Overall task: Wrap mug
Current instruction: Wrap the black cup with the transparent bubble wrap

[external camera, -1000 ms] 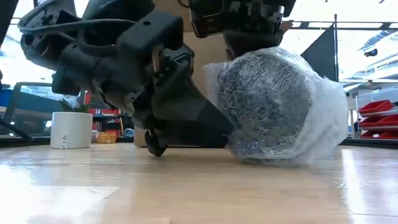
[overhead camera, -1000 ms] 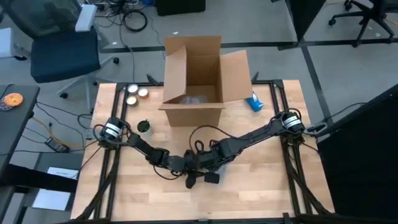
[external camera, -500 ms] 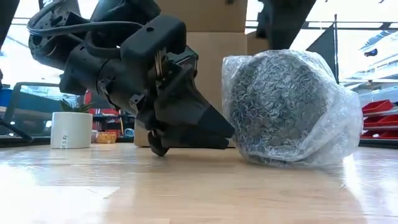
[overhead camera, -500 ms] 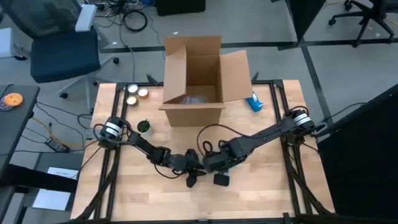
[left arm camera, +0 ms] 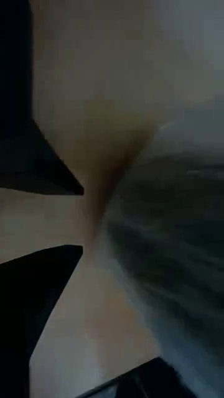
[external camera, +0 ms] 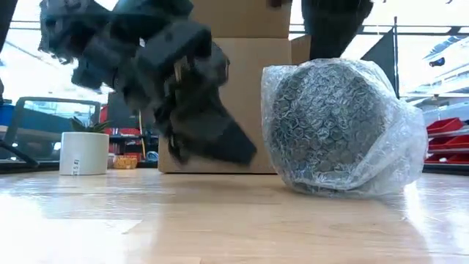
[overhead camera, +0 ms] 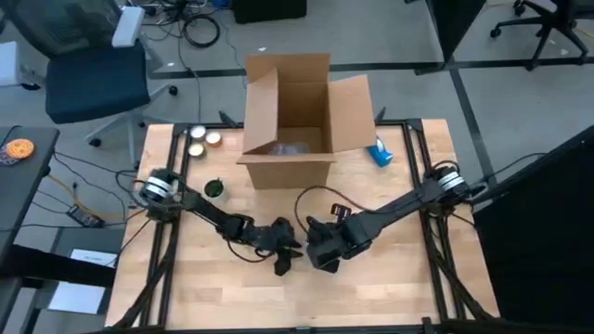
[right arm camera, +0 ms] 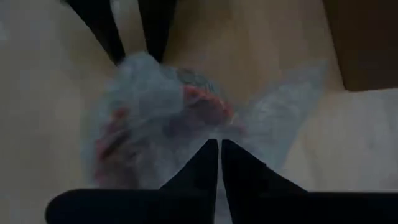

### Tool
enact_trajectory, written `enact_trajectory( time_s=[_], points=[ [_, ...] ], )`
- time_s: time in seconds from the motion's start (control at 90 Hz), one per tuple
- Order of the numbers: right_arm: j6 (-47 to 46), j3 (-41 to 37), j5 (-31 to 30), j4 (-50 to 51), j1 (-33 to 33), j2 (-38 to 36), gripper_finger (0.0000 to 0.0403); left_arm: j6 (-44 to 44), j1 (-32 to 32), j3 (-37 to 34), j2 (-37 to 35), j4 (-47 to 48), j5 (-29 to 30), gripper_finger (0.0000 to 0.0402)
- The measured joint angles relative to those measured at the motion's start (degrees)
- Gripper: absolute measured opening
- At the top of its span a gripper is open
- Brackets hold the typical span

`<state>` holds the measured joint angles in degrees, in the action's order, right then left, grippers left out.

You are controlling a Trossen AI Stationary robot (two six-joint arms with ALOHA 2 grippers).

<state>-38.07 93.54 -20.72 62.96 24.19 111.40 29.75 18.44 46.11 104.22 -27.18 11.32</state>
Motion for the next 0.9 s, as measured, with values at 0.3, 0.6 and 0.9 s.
enact_trajectory(
  time_s=[0.3,0.6,0.9],
  points=[
    [0.8,0.4,5.5,-0.6,0.2,7.5,0.0001,-2.0,1.9,0.1,-5.5,10.0,9.3,0.0126],
    [0.1,-0.2,8.9,1.1,1.6,2.2,0.0000,-2.1,2.2,0.0,-5.1,12.3,10.4,0.0126],
    [6.4,-0.1,-1.8,3.5,6.1,-6.4,0.0000,-2.1,2.2,0.0,-5.1,12.5,10.5,0.0126]
  ],
)
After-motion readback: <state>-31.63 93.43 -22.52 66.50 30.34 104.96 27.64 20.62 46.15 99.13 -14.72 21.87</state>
